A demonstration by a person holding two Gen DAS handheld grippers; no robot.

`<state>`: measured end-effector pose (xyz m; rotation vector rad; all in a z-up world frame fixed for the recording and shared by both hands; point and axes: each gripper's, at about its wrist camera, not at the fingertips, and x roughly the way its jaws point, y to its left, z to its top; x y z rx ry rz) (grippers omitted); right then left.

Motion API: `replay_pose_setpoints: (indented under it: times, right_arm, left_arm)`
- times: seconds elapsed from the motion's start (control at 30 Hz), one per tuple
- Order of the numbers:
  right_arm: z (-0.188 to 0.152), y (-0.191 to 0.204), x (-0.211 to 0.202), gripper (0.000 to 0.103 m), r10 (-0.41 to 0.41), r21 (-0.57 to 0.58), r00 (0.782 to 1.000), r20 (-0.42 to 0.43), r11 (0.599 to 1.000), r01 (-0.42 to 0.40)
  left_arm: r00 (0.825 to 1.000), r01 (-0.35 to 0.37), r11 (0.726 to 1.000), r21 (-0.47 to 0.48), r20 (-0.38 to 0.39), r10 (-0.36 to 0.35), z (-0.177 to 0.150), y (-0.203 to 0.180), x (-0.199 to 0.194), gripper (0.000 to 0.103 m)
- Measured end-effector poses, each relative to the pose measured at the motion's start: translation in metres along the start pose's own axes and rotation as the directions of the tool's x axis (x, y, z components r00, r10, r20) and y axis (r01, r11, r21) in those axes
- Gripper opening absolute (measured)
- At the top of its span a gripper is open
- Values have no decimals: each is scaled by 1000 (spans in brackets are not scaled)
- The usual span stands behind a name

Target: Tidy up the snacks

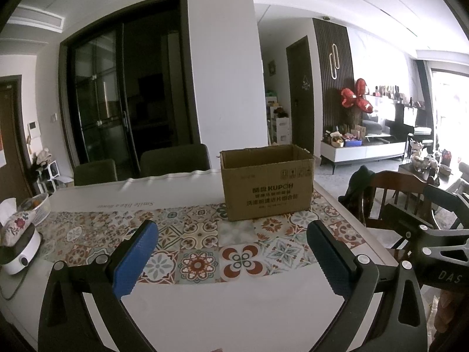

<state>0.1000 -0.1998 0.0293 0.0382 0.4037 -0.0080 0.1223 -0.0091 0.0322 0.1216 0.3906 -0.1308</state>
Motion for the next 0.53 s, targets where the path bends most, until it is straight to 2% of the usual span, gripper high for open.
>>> replay_pose_setpoints:
  times: [0.53]
  right_arm:
    - [-2, 0, -1, 101, -2, 0, 1000, 0, 1000, 2]
  left_arm:
    - [1000, -1, 1000, -9, -12, 0, 1, 1, -3, 103]
